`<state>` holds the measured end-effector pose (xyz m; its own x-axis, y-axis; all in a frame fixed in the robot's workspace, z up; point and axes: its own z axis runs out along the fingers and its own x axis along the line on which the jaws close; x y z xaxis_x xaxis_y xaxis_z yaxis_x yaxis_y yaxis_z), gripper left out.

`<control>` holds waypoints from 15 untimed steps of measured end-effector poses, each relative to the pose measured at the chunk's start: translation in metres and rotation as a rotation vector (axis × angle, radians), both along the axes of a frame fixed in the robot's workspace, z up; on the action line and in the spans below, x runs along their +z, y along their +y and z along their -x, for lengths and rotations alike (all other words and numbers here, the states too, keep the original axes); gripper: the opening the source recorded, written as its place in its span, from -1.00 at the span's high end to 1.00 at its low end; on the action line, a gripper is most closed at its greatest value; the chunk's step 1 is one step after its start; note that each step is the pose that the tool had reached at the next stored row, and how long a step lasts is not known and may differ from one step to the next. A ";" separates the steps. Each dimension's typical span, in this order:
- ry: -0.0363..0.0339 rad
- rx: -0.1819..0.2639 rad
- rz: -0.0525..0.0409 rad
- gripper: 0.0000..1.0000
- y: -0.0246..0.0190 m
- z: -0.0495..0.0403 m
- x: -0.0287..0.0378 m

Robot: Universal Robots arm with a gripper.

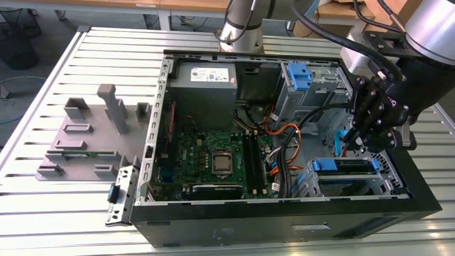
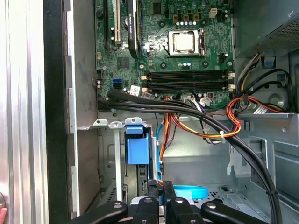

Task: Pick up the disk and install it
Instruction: 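Insert the first disk wire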

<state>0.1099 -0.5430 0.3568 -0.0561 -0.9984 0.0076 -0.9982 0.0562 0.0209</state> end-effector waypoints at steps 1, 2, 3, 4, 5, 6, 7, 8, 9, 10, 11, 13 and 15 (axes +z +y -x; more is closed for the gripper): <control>-0.0003 0.000 -0.0002 0.68 -0.0009 0.0000 -0.0006; -0.0006 0.000 -0.0003 0.68 -0.0018 0.0000 -0.0012; -0.0009 0.000 -0.0003 0.68 -0.0026 0.0000 -0.0021; -0.0013 0.001 -0.0004 0.68 -0.0032 0.0000 -0.0033; -0.0016 0.001 -0.0004 0.68 -0.0039 0.0001 -0.0045; -0.0020 0.003 -0.0003 0.68 -0.0045 0.0000 -0.0056; -0.0025 0.004 -0.0004 0.68 -0.0050 0.0000 -0.0067; -0.0028 0.006 -0.0005 0.68 -0.0054 0.0000 -0.0079; -0.0031 0.008 -0.0003 0.68 -0.0059 0.0000 -0.0087; -0.0032 0.010 -0.0001 0.68 -0.0065 0.0001 -0.0093; -0.0032 0.011 -0.0002 0.68 -0.0070 0.0001 -0.0098; -0.0033 0.014 -0.0005 0.68 -0.0076 -0.0002 -0.0107; -0.0033 0.018 -0.0003 0.68 -0.0080 -0.0018 -0.0110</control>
